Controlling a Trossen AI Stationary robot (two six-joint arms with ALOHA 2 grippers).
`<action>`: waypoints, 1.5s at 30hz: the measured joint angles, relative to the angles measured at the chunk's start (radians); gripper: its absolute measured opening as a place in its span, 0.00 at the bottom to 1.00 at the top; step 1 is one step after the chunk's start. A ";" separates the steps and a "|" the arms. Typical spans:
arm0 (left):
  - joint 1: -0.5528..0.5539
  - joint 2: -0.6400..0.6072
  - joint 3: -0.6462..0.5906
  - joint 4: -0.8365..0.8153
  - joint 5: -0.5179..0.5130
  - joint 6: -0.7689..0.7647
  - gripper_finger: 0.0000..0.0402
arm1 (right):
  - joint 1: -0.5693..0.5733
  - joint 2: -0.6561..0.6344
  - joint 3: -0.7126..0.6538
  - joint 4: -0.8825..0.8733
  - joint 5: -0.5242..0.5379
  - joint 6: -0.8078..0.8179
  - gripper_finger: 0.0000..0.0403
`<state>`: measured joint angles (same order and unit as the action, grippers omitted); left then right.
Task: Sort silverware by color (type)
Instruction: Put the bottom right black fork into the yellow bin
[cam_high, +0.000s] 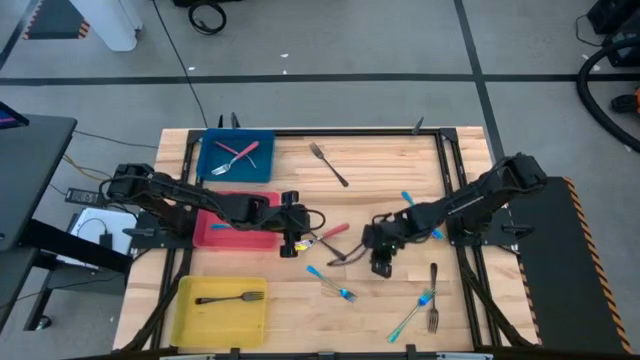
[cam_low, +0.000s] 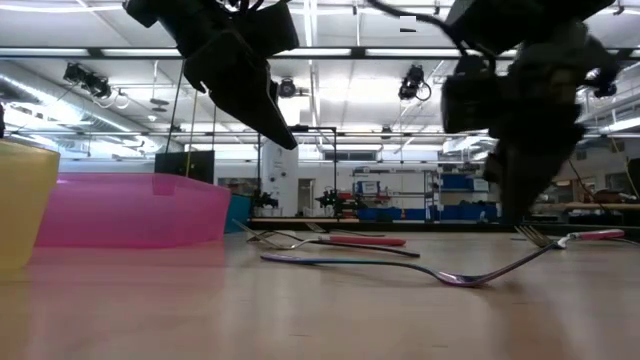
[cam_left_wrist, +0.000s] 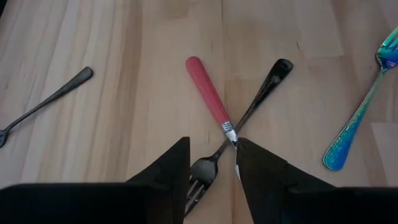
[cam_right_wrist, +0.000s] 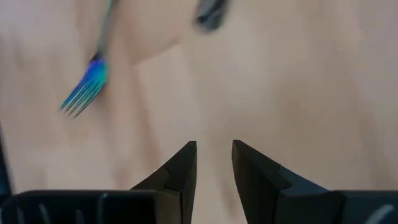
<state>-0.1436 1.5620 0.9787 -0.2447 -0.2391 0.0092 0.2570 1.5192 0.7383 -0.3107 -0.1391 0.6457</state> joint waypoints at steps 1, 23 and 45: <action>0.000 0.000 0.000 0.000 0.000 0.001 0.33 | 0.022 0.000 0.000 0.000 -0.009 0.023 0.27; 0.000 0.000 0.000 0.000 0.000 -0.077 0.33 | 0.512 0.000 0.000 0.002 0.090 0.883 0.27; 0.000 0.000 0.000 0.003 0.000 -0.076 0.33 | 0.652 -0.001 0.176 -0.411 0.092 1.224 0.27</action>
<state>-0.1432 1.5620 0.9787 -0.2413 -0.2391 -0.0673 0.9089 1.5186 0.9148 -0.7221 -0.0467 1.8700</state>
